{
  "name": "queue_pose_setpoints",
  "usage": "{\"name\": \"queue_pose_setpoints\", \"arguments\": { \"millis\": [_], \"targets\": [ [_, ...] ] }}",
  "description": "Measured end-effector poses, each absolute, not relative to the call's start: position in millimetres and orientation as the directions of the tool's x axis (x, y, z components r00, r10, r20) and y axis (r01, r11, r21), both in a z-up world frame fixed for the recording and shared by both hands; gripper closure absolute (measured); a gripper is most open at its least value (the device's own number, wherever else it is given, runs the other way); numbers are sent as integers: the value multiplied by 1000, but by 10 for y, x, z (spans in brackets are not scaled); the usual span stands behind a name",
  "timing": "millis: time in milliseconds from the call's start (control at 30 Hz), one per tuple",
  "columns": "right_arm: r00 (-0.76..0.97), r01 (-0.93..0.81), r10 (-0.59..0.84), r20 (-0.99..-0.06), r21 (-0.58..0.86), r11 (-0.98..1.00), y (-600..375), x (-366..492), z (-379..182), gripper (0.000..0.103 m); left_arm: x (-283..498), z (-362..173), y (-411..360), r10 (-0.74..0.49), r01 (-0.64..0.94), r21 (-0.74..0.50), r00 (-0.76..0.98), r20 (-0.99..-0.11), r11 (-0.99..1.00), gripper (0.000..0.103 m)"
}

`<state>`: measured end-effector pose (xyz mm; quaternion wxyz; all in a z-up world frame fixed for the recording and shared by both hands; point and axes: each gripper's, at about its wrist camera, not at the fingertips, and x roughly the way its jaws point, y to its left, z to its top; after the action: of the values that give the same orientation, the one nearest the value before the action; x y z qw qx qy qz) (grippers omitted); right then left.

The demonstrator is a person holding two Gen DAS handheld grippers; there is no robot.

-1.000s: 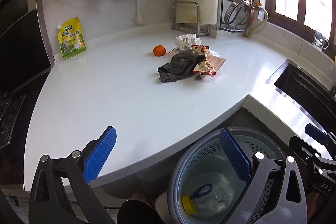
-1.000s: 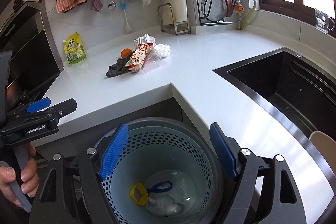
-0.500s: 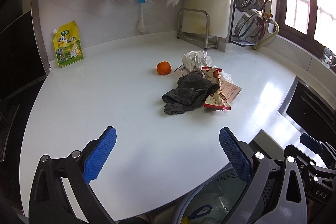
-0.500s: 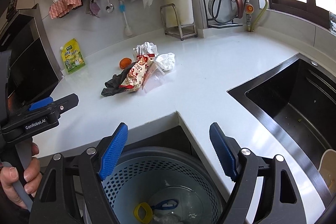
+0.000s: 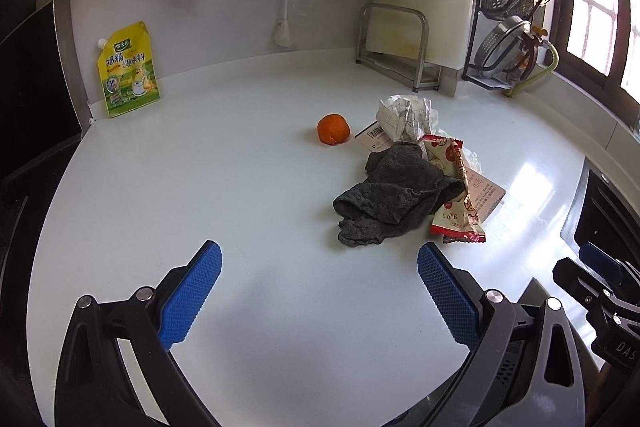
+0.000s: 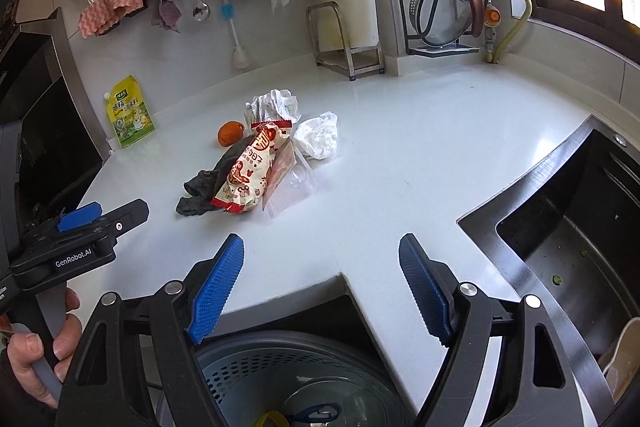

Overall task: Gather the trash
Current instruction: 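Move both tools from the bin back toward the trash on the counter, then close the right tool on the red-and-white snack wrapper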

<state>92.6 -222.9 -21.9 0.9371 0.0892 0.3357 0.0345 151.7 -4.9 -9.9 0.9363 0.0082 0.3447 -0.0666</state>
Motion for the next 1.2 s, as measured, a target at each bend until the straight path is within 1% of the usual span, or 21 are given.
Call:
{"name": "queue_pose_setpoints", "arguments": {
  "millis": [167,300,433,567,767,800,867,1000,1100,1167,1200],
  "targets": [
    [772,-26,140,-620,189,982,-2136,1121,-157,27,1664,-75,-34,-118,131,-29,753,-648,991,6],
    [776,1,105,-622,167,986,-2086,1297,-119,27,1753,-59,-42,-112,128,-22,758,-642,992,6],
    [767,-25,144,-625,196,980,-2034,1457,-98,27,1809,-66,-10,-102,119,-17,758,-645,993,6],
    [769,-37,142,-624,178,983,-1917,1599,-74,27,1835,-88,53,-100,109,-27,755,-648,994,6],
    [750,-61,137,-648,138,989,-1761,1827,-99,28,1860,-140,109,-97,100,-33,746,-659,994,6],
    [746,-62,137,-651,138,989,-1754,1854,-108,30,1860,-145,112,-98,101,-34,745,-660,994,6],
    [734,-66,137,-665,132,989,-1739,1895,-131,41,1851,-150,111,-98,103,-31,747,-657,994,6],
    [728,-68,124,-675,109,992,-1708,1931,-169,47,1851,-159,107,-102,108,-32,744,-660,994,6],
    [722,-71,122,-681,103,992,-1704,1955,-192,56,1843,-159,96,-104,107,-36,745,-659,994,6],
    [713,-75,117,-691,92,993,-1694,1982,-206,67,1839,-156,83,-105,108,-36,745,-659,993,6],
    [710,-78,115,-695,85,993,-1685,1990,-212,68,1835,-155,79,-106,110,-36,745,-658,993,6]
  ]
}}
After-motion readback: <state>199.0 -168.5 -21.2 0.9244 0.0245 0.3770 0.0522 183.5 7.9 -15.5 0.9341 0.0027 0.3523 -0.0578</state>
